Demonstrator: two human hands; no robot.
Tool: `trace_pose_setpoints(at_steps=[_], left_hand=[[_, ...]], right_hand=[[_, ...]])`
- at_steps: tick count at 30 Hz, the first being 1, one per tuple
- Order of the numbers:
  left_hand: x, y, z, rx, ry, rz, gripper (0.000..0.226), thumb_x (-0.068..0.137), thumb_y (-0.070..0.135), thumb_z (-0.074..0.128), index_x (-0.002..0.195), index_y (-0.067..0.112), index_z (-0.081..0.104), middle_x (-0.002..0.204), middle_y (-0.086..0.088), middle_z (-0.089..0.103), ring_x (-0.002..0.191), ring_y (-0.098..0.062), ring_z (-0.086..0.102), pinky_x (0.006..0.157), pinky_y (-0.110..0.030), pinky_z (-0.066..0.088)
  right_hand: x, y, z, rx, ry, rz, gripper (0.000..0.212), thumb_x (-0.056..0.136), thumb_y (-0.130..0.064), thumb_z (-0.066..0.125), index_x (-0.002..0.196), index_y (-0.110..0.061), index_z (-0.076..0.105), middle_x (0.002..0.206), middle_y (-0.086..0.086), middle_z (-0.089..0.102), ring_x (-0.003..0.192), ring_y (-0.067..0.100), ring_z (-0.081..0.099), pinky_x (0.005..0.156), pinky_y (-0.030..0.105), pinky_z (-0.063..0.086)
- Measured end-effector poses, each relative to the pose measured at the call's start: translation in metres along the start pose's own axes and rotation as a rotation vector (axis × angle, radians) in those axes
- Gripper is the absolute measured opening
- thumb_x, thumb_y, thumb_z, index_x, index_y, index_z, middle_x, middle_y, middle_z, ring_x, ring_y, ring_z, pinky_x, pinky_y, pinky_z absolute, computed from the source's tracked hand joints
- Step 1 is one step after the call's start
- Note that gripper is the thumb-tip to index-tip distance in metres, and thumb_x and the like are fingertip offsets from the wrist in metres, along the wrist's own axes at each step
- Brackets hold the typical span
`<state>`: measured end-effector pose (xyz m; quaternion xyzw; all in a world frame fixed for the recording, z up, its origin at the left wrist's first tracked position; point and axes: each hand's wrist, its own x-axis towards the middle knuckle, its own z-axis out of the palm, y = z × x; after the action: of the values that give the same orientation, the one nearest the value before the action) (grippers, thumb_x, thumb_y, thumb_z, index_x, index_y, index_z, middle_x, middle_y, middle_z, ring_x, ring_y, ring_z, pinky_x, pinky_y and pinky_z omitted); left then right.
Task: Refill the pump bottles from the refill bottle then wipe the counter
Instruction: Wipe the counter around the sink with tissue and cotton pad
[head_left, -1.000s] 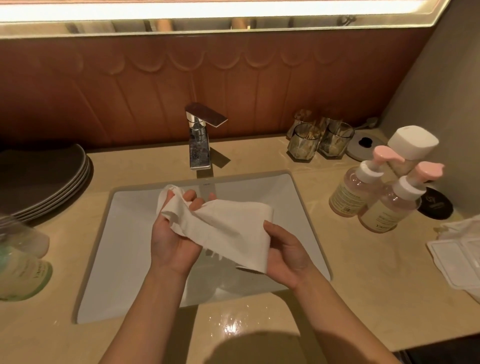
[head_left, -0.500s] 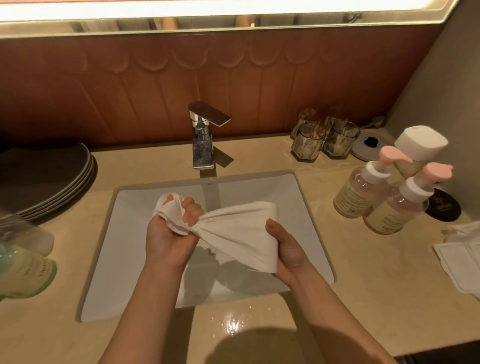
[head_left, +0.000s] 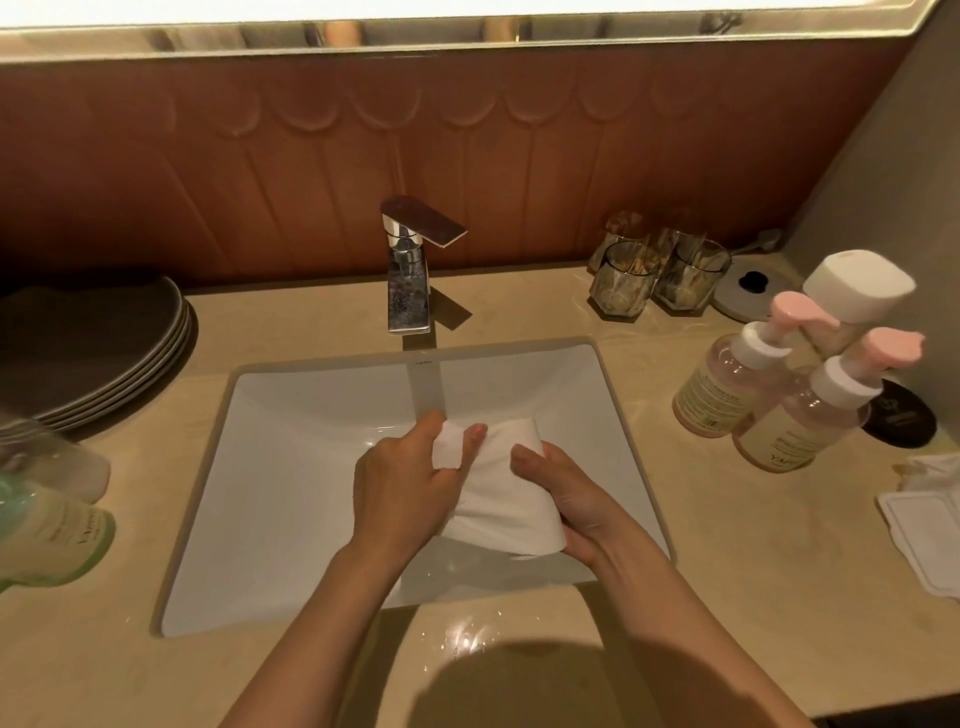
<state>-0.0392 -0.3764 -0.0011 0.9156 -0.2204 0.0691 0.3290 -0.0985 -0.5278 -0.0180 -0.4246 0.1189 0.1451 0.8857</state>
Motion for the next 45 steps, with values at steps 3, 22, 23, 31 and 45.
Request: trace_pose_setpoints(at_steps=[3, 22, 23, 31, 45], left_hand=[[0.001, -0.004, 0.003, -0.06, 0.006, -0.007, 0.049, 0.079, 0.07, 0.031, 0.073, 0.024, 0.046, 0.058, 0.004, 0.053, 0.056, -0.023, 0.056, 0.049, -0.027, 0.04], [0.019, -0.006, 0.02, -0.331, -0.004, -0.186, 0.033, 0.08, 0.041, 0.069, 0.058, 0.027, 0.049, 0.055, 0.007, 0.054, 0.054, -0.01, 0.05, 0.052, -0.027, 0.038], [0.019, -0.005, 0.02, -0.332, -0.006, -0.187, 0.033, 0.08, 0.04, 0.069, 0.057, 0.028, 0.048, 0.054, 0.008, 0.052, 0.053, -0.009, 0.049, 0.052, -0.025, 0.037], [0.011, -0.007, 0.02, -0.315, -0.02, -0.22, 0.044, 0.08, 0.036, 0.072, 0.051, 0.03, 0.039, 0.044, 0.015, 0.041, 0.047, -0.004, 0.043, 0.049, -0.014, 0.029], [0.009, -0.004, 0.025, -0.316, -0.059, -0.183, 0.037, 0.08, 0.039, 0.069, 0.055, 0.028, 0.045, 0.053, 0.01, 0.05, 0.051, -0.005, 0.049, 0.049, -0.01, 0.031]], right_hand=[[0.002, 0.003, 0.003, 0.101, -0.028, 0.025, 0.088, 0.049, -0.039, 0.092, 0.121, -0.001, 0.058, 0.123, 0.024, 0.06, 0.11, 0.035, 0.061, 0.092, 0.042, 0.051], [0.015, -0.018, -0.022, -0.142, 0.098, -0.035, 0.102, 0.034, -0.043, 0.095, 0.12, -0.003, 0.056, 0.115, 0.021, 0.065, 0.103, 0.032, 0.064, 0.083, 0.038, 0.055], [0.016, -0.019, -0.024, -0.168, 0.108, -0.034, 0.102, 0.033, -0.044, 0.095, 0.118, -0.005, 0.057, 0.111, 0.019, 0.066, 0.1, 0.031, 0.065, 0.08, 0.037, 0.056], [0.017, -0.019, -0.034, -0.317, 0.084, -0.022, 0.078, 0.042, -0.032, 0.089, 0.111, -0.011, 0.059, 0.104, 0.011, 0.069, 0.096, 0.025, 0.067, 0.077, 0.033, 0.054], [0.016, -0.015, -0.048, -0.227, 0.039, -0.076, 0.098, 0.028, -0.046, 0.095, 0.108, -0.007, 0.055, 0.099, 0.012, 0.067, 0.091, 0.024, 0.067, 0.072, 0.032, 0.055]])
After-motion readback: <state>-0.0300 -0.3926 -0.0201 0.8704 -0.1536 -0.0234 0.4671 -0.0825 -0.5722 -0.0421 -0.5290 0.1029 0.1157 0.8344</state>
